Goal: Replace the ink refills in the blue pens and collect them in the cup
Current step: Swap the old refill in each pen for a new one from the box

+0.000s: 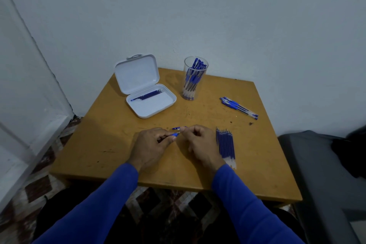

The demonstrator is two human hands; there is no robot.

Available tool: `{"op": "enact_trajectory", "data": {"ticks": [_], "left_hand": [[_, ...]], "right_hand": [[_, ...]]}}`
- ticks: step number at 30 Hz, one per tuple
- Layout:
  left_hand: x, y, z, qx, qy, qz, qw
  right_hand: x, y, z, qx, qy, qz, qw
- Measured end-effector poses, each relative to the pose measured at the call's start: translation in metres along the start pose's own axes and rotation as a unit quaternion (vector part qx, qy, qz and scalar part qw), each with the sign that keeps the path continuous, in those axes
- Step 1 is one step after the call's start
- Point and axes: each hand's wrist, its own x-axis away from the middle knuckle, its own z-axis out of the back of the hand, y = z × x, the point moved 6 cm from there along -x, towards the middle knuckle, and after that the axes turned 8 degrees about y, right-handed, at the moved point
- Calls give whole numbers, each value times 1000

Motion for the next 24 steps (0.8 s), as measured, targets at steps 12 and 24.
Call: {"op": "enact_trajectory", "data": {"ticks": [12, 24], "left_hand": [[-1, -2, 0, 15, 12, 3, 1000], [-1, -1, 1, 16, 19, 2, 1000]], "right_hand": [[0, 2, -2, -227, -36, -113, 967], [0, -1, -9, -308, -40, -124, 942]]}}
